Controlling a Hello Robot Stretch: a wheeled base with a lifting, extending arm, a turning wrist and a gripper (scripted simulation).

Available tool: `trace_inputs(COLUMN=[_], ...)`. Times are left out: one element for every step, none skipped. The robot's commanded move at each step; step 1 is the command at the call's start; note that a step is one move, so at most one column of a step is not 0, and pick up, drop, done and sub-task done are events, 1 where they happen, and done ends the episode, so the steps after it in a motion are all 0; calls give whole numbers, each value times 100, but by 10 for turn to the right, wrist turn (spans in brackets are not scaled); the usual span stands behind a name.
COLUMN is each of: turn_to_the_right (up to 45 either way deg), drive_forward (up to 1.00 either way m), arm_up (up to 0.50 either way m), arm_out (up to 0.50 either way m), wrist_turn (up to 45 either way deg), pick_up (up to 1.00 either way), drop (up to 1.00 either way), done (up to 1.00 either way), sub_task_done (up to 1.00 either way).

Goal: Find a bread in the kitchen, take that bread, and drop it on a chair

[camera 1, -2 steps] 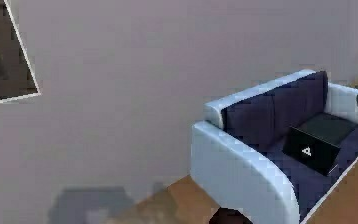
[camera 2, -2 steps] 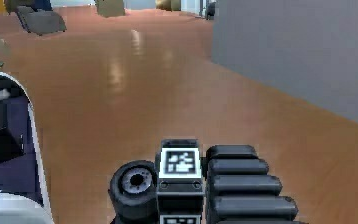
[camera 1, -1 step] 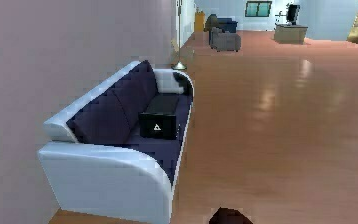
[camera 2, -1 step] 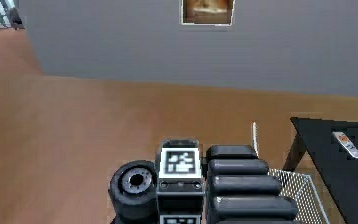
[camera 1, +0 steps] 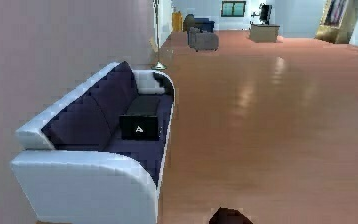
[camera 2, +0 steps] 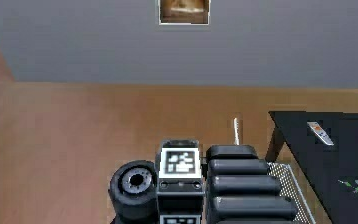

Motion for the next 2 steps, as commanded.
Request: trace_inputs(turn_to_the_right=[450, 450], drive_forward=[0, 0], arm_up=[0, 0], arm_out=[0, 0], wrist_turn=[0, 0], pick_up=[0, 0], drop=[0, 0], done=[0, 0], sub_task_done=[0, 0])
